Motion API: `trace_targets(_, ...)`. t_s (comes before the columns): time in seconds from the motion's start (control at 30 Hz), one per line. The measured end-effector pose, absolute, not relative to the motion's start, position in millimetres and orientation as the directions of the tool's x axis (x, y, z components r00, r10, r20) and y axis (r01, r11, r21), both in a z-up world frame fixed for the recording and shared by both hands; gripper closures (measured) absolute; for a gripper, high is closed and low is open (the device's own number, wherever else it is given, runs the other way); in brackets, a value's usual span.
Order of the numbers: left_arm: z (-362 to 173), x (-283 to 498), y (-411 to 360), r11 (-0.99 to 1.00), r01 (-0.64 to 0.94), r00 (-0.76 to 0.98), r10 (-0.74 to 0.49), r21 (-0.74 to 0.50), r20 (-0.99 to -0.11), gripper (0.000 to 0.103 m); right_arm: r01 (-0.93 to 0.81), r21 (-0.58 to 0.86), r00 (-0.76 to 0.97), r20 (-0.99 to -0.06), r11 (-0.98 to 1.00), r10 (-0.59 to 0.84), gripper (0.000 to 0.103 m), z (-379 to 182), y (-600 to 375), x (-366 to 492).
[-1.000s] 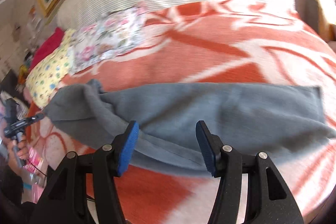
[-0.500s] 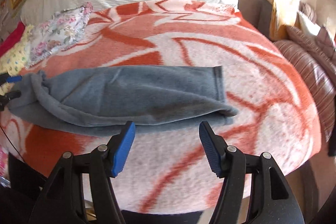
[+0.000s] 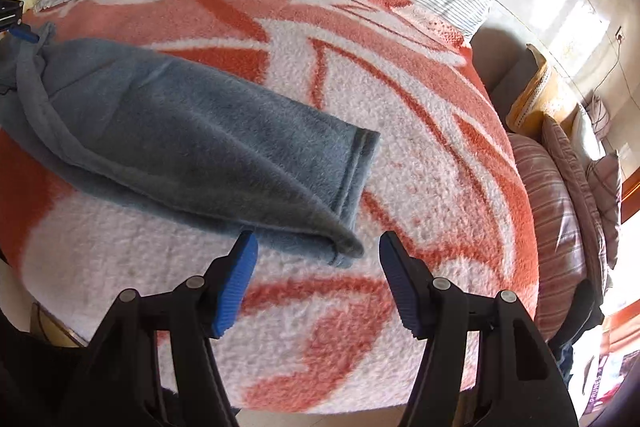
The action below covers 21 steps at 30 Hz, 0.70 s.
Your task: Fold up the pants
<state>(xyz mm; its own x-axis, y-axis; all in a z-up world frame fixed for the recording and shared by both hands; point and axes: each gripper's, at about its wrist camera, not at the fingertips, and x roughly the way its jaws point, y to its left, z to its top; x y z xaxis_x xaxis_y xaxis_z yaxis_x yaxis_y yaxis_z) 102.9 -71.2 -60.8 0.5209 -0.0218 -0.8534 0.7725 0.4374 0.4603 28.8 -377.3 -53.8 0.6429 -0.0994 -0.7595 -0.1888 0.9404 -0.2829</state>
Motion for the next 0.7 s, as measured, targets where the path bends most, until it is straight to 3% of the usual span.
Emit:
trace_targets(0.03, -64, 104, -74, 0.426, 0.784, 0.508, -0.022, 0.452, -0.861, 0.043, -0.203, -0.276, 0.639, -0.765, 0.939, -0.087, 0.039, -55, -377, 33)
trace_targets(0.07, -69, 105, -76, 0.417, 0.796, 0.491, -0.02, 0.439, -0.871, 0.053, -0.213, -0.281, 0.633, -0.769, 0.936, -0.087, 0.045, -57, -375, 38)
trace_targets(0.1, -71, 106, -77, 0.415, 0.802, 0.48, -0.017, 0.431, -0.877, 0.062, -0.223, -0.286, 0.619, -0.78, 0.932, -0.091, 0.055, -60, -374, 42)
trace_targets(0.13, -73, 107, -78, 0.419, 0.807, 0.464, -0.015, 0.416, -0.886, 0.084, -0.223, -0.294, 0.613, -0.783, 0.929, -0.101, 0.063, -62, -372, 44)
trace_targets(0.17, -73, 108, -78, 0.427, 0.81, 0.451, -0.015, 0.402, -0.892, 0.09, -0.216, -0.299, 0.614, -0.782, 0.929, -0.109, 0.084, -62, -372, 46)
trace_targets(0.2, -71, 108, -77, 0.438, 0.807, 0.451, -0.025, 0.396, -0.892, 0.09, -0.205, -0.29, 0.623, -0.776, 0.935, -0.103, 0.092, -59, -373, 45)
trace_targets(0.47, -1, 123, -41, 0.633, 0.726, 0.481, -0.187, 0.269, -0.857, 0.095, -0.101, -0.174, 0.776, -0.63, 0.98, -0.032, 0.096, 19, -375, 10)
trace_targets(0.7, 71, 110, -8, 0.668, 0.716, 0.5, -0.288, 0.203, -0.816, 0.095, -0.162, -0.046, 0.811, -0.575, 0.986, 0.107, 0.096, 92, -368, -26)
